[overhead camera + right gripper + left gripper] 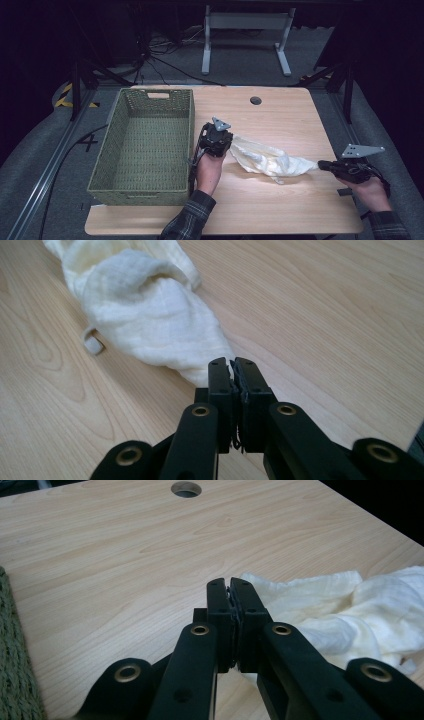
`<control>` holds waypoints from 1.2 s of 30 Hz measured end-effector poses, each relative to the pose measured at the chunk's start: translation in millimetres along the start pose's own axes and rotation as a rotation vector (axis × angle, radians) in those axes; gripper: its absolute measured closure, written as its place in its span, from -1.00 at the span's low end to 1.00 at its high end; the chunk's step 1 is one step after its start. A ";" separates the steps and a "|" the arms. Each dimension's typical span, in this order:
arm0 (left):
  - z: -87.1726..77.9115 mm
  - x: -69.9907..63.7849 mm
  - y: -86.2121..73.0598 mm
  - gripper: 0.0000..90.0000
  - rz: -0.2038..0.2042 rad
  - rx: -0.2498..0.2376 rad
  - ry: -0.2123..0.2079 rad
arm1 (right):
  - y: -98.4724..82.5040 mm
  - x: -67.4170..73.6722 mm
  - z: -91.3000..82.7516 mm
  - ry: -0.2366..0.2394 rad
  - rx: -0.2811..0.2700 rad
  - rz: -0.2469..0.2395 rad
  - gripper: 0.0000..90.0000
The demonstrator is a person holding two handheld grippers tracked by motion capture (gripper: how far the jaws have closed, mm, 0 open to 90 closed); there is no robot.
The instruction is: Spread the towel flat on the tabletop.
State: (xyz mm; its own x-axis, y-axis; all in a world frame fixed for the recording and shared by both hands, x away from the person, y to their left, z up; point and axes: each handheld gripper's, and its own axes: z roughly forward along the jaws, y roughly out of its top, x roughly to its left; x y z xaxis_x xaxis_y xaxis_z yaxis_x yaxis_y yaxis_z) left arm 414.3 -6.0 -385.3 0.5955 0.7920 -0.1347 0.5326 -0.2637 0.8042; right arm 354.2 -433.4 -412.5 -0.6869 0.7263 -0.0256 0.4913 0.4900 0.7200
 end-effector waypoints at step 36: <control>51.7 -57.3 -56.6 0.52 0.257 0.282 -0.224 | 67.8 1.5 93.7 0.168 -0.024 -0.018 0.56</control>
State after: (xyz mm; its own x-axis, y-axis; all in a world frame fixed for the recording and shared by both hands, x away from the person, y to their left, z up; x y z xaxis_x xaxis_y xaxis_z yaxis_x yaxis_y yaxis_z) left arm 381.2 -64.9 -453.1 0.8291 0.5503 -0.0985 0.4753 -0.6011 0.6425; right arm 436.6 -353.9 -428.7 -0.7760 0.6262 0.0763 0.4669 0.4889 0.7369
